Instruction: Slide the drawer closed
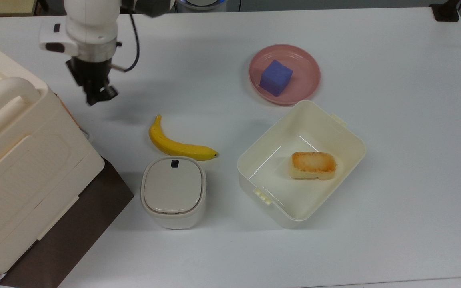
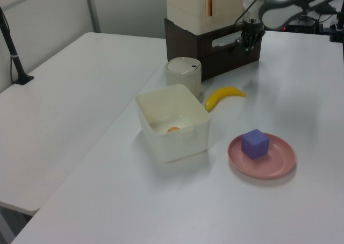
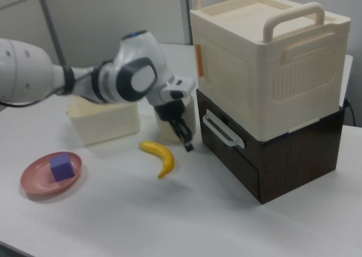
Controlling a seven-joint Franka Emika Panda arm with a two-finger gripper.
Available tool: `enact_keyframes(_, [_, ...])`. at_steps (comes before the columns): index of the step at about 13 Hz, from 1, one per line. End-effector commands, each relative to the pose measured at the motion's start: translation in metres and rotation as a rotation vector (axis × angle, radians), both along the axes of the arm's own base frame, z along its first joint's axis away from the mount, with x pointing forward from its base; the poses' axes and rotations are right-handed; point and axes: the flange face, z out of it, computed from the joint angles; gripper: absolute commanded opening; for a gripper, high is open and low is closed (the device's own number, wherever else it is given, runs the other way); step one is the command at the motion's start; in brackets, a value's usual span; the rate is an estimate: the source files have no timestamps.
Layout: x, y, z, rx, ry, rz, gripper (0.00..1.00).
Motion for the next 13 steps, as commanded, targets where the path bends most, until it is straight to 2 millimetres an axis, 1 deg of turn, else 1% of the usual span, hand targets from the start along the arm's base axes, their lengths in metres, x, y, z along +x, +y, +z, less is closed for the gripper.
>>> enact_keyframes(1, [-0.035,0.019,0.081,0.163,0.092,0.164,0.00])
enact_keyframes(3, [-0.038,0.024,0.116,0.240,0.126,0.199,0.00])
enact_keyframes(4, [-0.042,0.029,0.139,0.292,0.142,0.241,0.00])
enact_keyframes(6, [-0.049,0.041,0.173,0.351,0.172,0.286,0.00])
enact_keyframes(7, [-0.049,0.046,0.182,0.359,0.168,0.307,0.06])
enact_keyframes(8, [-0.049,0.049,0.192,0.368,0.147,0.338,0.80])
enact_keyframes(9, [-0.047,0.050,0.195,0.355,0.139,0.333,1.00])
enact_keyframes(10, [-0.044,0.062,0.203,0.338,0.128,0.366,1.00])
enact_keyframes(12, [-0.042,0.078,0.205,0.333,0.131,0.397,1.00])
enact_keyframes(13, [-0.042,0.079,0.204,0.332,0.131,0.399,1.00])
